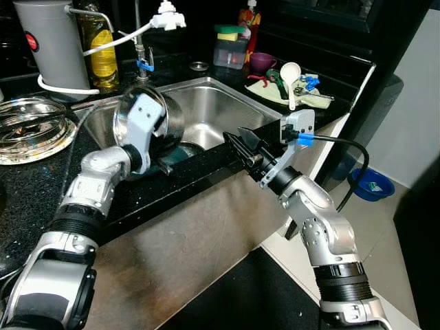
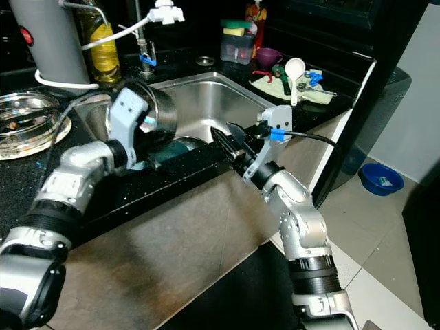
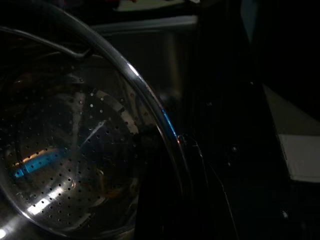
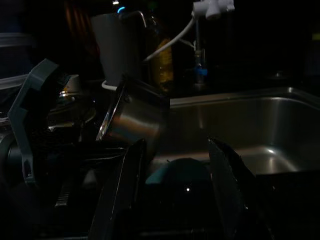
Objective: Kitchen organization
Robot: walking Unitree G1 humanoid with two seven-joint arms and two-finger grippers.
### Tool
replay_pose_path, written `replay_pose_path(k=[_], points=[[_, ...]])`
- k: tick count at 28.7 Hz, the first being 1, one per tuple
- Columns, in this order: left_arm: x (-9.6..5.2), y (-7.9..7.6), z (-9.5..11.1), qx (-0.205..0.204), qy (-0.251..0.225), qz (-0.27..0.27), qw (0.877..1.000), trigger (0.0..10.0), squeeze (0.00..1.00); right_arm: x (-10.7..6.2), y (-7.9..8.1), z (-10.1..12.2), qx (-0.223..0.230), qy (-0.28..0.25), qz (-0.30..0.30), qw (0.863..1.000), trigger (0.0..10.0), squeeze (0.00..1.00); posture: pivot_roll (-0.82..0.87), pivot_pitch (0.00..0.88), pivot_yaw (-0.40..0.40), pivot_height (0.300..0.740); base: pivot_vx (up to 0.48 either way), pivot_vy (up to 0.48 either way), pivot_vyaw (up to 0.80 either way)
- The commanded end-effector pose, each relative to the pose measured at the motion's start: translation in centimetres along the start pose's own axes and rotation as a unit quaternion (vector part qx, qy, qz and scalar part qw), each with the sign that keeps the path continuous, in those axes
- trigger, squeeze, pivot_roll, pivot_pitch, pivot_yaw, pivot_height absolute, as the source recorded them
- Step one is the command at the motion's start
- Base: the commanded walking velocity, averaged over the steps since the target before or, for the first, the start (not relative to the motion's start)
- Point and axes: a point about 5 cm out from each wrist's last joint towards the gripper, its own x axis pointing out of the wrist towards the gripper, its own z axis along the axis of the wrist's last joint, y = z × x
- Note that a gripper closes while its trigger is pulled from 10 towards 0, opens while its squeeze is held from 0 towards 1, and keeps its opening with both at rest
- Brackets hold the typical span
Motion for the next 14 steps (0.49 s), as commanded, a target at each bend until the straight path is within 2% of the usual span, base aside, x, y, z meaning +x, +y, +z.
replay_pose_path(k=[1,2,5,8,14], points=[[0.6,-0.5,0.0,0.016,0.006,-0.015,1.000,10.0,0.00,-0.2,0.0,0.1,-0.007,0.003,-0.002,1.000,10.0,0.00,0.02,0.000,-0.056,0.740,0.000,0.000,0.00],[0.6,-0.5,0.0,0.016,0.006,-0.015,1.000,10.0,0.00,-0.2,0.0,0.1,-0.007,0.003,-0.002,1.000,10.0,0.00,0.02,0.000,-0.056,0.740,0.000,0.000,0.00],[0.8,-0.9,-1.7,0.015,0.043,-0.014,0.999,10.0,0.00,-0.2,0.1,0.2,-0.008,0.004,0.000,1.000,10.0,0.00,0.02,0.000,-0.058,0.740,0.000,0.000,0.00],[0.9,-1.0,-2.2,0.006,0.052,-0.011,0.999,10.0,0.00,-0.2,0.2,0.2,-0.009,0.005,0.001,1.000,10.0,0.00,0.03,0.000,-0.059,0.740,0.000,0.000,0.00],[1.1,-0.8,-3.2,-0.032,0.081,0.010,0.996,10.0,0.00,-0.2,0.2,0.2,-0.010,0.007,0.002,1.000,10.0,0.00,0.02,0.000,-0.055,0.740,0.000,0.000,0.00]])
